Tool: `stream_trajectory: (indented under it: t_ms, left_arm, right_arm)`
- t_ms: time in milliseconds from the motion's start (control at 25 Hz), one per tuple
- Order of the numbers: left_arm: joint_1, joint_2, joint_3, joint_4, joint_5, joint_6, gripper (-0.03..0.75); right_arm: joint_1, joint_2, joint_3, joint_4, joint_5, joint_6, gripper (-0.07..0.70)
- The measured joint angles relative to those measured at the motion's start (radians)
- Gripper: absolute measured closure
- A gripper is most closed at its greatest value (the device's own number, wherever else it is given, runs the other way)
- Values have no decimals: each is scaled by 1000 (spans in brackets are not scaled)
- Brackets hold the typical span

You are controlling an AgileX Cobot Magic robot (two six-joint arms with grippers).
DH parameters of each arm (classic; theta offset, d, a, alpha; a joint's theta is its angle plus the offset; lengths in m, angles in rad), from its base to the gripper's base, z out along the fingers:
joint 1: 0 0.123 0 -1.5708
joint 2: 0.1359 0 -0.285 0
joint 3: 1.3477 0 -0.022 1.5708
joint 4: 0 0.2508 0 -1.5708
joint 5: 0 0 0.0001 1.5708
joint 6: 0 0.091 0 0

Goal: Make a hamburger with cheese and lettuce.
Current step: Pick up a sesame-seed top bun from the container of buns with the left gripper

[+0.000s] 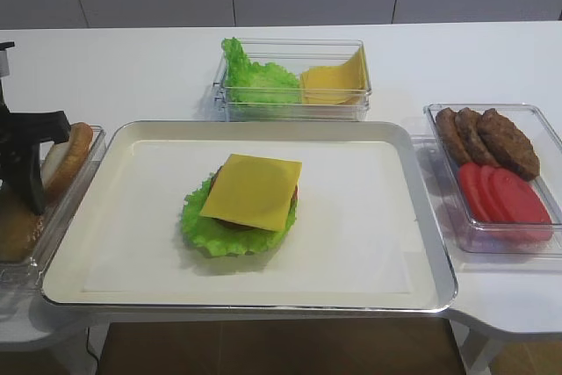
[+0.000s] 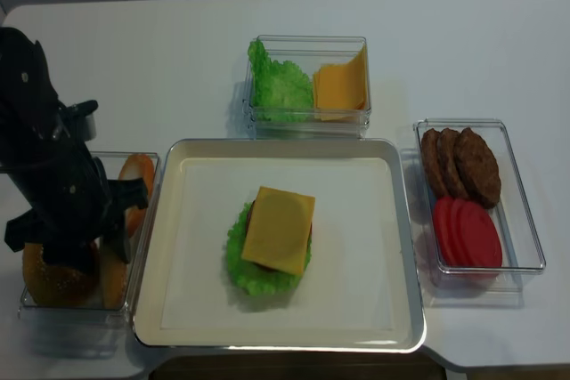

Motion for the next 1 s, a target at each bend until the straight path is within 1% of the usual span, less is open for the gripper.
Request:
stream_trajectory:
  t_ms: [400, 840, 1000]
  left_arm:
    - [0, 0, 0, 11, 6, 0, 486]
    - [0, 0, -1, 29, 8, 28, 494]
    - [0, -2, -21, 29, 15, 37, 497]
  right_arm:
    - [0, 0, 0, 0, 0, 0, 332]
    - [0, 0, 0, 0, 0, 0, 332]
    - [0, 0, 0, 0, 0, 0, 332]
